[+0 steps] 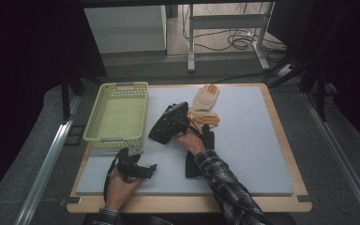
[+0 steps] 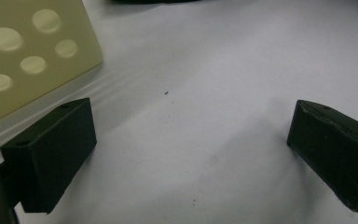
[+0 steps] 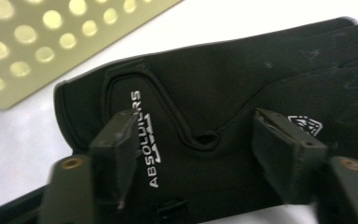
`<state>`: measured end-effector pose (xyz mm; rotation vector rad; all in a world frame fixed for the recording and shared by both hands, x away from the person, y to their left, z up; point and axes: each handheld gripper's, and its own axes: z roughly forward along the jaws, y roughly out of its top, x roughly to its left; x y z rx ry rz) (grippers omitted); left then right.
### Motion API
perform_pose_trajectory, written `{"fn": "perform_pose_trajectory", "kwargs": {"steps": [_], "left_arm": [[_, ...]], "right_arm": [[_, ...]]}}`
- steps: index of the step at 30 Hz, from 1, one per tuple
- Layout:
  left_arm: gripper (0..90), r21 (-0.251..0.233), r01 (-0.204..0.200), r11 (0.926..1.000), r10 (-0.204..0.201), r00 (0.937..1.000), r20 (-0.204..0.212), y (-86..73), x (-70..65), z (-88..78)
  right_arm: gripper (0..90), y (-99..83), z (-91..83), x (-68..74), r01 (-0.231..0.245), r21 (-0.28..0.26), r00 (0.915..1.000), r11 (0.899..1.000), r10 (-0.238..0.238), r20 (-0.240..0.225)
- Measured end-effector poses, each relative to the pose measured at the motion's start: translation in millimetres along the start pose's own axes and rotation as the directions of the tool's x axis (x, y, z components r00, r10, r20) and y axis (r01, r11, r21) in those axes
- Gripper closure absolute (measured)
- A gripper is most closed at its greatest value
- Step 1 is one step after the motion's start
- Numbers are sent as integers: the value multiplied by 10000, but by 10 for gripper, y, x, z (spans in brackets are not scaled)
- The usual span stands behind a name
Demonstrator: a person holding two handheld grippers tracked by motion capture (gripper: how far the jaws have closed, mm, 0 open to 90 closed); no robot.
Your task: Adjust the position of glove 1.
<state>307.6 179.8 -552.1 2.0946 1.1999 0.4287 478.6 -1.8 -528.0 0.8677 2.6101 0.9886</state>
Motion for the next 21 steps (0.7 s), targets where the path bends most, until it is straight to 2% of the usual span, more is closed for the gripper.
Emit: {"fn": "perform_pose_trajectory", "kwargs": {"steps": [1,2,3,4,5,7,9,13,20,21], "left_arm": [[15,2,-7,10000,7,10000,-4,0,0,0],[15,4,-8,10000,8,10000,-5,0,-1,1],[15,8,-14,10000,14,10000,-6,1,0,1],[15,8,-14,10000,14,10000,-6,1,0,1],[15,9,-24,10000,24,10000,-15,1,0,1],[14,8,-21,10000,21,10000,-13,1,0,1],[15,11,-15,10000,15,10000,-9,1,0,1],[15,11,-6,10000,6,10000,0,1,0,1],[15,14,-1,10000,1,10000,7,1,2,1],[15,30,-13,10000,13,10000,4,1,3,0]], "right_arm": [[455,-4,-5,-21,-252,63,9992,9997,254,-304],[518,-3,-10,-25,-268,103,9991,9996,271,-330],[594,2,-22,-32,-309,199,9990,9993,315,-303],[594,2,-22,-32,-309,199,9990,9993,315,-303],[732,-7,-32,-38,-152,242,9999,9996,151,60],[784,-19,-34,-56,-351,149,9994,9993,350,10],[833,-16,-39,-30,-204,211,9996,9996,200,196],[857,-2,-45,10,2,301,9992,9995,-14,411],[861,4,-147,-47,-106,-1,9999,9999,106,20],[862,18,-223,-64,-86,-118,9999,9999,84,-126]]}}
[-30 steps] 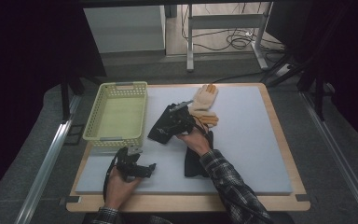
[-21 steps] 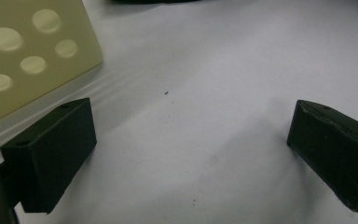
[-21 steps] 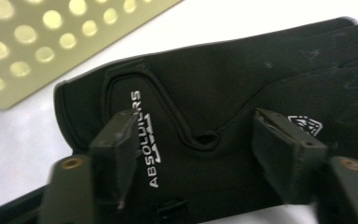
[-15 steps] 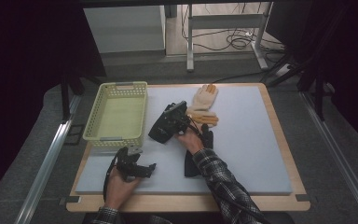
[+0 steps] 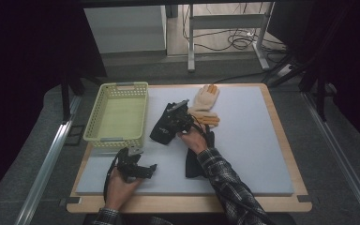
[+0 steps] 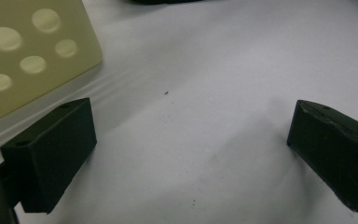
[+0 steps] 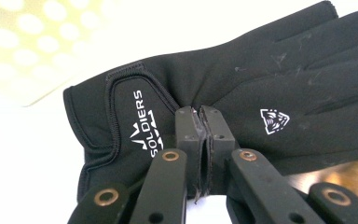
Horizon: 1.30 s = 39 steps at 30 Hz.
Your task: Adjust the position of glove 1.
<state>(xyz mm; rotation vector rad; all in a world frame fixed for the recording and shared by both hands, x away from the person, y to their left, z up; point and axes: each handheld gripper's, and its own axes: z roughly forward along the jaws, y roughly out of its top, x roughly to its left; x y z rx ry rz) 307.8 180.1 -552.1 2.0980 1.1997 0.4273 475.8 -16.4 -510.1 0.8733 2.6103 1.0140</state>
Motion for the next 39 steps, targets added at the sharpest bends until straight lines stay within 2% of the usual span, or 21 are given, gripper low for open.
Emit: {"fn": "perform_pose_trajectory", "kwargs": {"steps": [1,4,10,11,20,24,25,26,30,31,33,39], "left_arm": [[15,0,0,10000,0,10000,0,0,0,0],[15,-21,2,10000,-2,10000,-3,-1,0,1],[14,-22,0,10000,0,10000,-7,-1,-1,1],[15,-22,-2,10000,2,10000,-6,-1,-1,1],[14,-32,-8,10000,8,10000,-3,-1,-1,1],[15,-34,-12,10000,12,10000,-7,-1,-1,1],[15,-34,-12,10000,12,10000,-7,-1,-1,1],[15,-72,38,10000,-39,10000,-10,-1,-5,3],[15,-69,44,10000,-44,10000,-9,-1,-5,3],[15,-69,44,10000,-44,10000,-9,-1,-5,3],[15,-69,39,10000,-39,10000,-10,0,-5,3],[15,-58,38,10000,-38,10000,-3,0,-5,2]], "right_arm": [[862,0,0,0,0,0,10000,10000,0,0],[862,34,-185,-1,88,-201,9995,9998,-94,-315],[862,55,-427,32,359,-395,9979,9986,-380,-527],[862,62,-542,49,508,-462,9967,9976,-536,-611],[862,1,-1036,136,1059,-747,9914,9916,-1111,-689],[861,-92,-1256,169,1284,-729,9888,9890,-1333,-668],[861,-92,-1256,169,1284,-729,9888,9890,-1333,-668],[861,-158,-1372,185,1356,-690,9883,9884,-1398,-612],[861,-294,-1552,211,1489,-565,9871,9872,-1518,-511],[861,-294,-1552,211,1489,-565,9871,9872,-1518,-511],[861,-432,-1682,237,1594,-367,9862,9865,-1608,-392],[861,-644,-1780,246,1630,12,9866,9866,-1629,-111]]}}
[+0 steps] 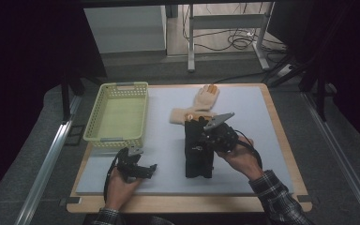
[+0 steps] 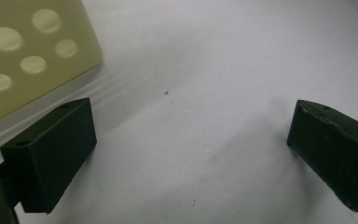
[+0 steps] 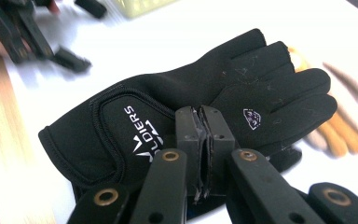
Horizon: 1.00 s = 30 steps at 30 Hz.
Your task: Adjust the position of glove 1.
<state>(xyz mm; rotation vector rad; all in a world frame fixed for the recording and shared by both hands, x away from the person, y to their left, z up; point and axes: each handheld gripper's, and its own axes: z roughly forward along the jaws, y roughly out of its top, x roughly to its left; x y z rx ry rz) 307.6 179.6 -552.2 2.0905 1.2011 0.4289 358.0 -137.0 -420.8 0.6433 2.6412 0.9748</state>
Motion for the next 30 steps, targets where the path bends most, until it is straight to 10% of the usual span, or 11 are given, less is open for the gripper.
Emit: {"fn": "perform_pose_trajectory", "kwargs": {"steps": [12,18,30], "left_arm": [[15,-16,-13,10000,13,10000,-23,-1,0,1],[15,-12,16,10000,-16,10000,-14,-1,-2,1],[15,-16,18,10000,-18,10000,-17,-1,-3,1]], "right_arm": [[856,-362,328,43,-232,862,9997,9960,235,-16],[691,-481,498,68,-362,861,9992,9956,373,-113],[593,-621,186,-24,-1050,0,9943,9945,1050,174]]}}
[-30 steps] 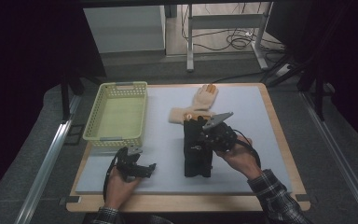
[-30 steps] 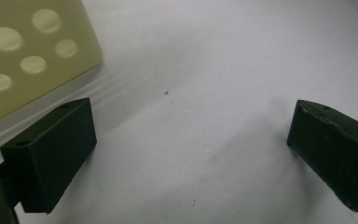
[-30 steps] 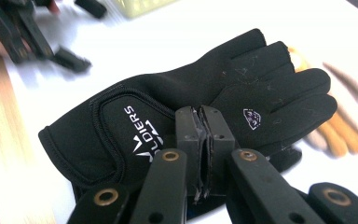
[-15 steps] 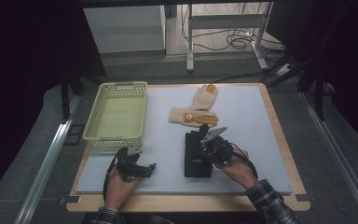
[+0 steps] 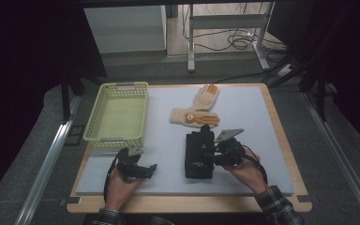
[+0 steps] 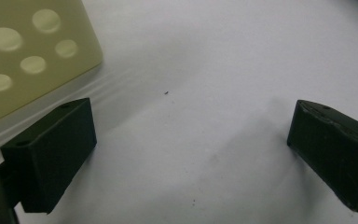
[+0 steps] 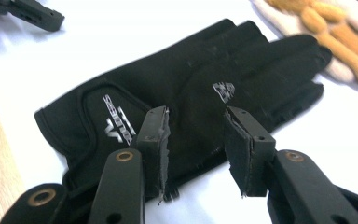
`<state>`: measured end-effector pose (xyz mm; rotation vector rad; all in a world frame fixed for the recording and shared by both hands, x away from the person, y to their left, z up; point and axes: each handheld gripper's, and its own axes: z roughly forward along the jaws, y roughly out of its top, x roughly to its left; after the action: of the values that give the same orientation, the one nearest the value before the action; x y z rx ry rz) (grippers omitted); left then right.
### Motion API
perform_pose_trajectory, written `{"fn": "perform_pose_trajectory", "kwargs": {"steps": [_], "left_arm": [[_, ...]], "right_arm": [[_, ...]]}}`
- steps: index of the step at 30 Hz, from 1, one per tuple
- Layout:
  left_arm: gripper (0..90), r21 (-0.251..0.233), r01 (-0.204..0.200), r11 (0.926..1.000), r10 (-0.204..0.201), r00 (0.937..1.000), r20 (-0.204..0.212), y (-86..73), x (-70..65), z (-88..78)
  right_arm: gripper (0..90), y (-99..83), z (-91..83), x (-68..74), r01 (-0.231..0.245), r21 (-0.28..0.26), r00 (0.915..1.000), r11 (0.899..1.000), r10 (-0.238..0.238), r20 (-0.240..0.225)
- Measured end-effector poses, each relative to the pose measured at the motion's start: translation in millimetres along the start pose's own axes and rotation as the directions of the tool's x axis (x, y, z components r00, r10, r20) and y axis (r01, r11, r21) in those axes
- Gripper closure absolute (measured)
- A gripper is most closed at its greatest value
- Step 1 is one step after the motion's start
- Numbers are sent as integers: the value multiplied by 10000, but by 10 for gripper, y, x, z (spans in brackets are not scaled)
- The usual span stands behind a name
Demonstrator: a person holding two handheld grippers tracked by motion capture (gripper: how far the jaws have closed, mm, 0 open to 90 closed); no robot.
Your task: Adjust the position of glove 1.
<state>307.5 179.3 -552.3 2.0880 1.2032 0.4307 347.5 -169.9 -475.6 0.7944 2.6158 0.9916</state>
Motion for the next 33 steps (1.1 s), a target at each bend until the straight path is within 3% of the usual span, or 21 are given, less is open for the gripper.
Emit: {"fn": "perform_pose_trajectory", "kwargs": {"steps": [4,8,9,12,15,21,33], "left_arm": [[15,-21,19,10000,-19,10000,-3,0,-2,2],[15,38,-51,10000,51,10000,0,0,3,-2],[15,39,-54,10000,54,10000,-5,1,3,-3],[15,41,-55,10000,55,10000,-6,1,3,-3],[15,38,-63,10000,63,10000,-15,1,4,-3],[16,34,-49,10000,49,10000,-5,0,3,-3],[16,84,-84,9999,84,10000,-6,1,7,-6]], "right_arm": [[607,-125,-38,-31,64,-29,9998,10000,-63,210],[705,-254,-66,-63,-111,-74,9996,9999,112,244],[792,-336,-77,-75,-263,-191,9996,9995,264,26],[884,-437,-67,-55,-326,-323,9990,9989,315,-328],[887,-540,-18,7,-249,-287,9977,9993,230,-640],[888,-660,69,130,57,-332,9974,9994,-81,-711],[887,-523,237,293,302,-573,9944,9979,-358,-993]]}}
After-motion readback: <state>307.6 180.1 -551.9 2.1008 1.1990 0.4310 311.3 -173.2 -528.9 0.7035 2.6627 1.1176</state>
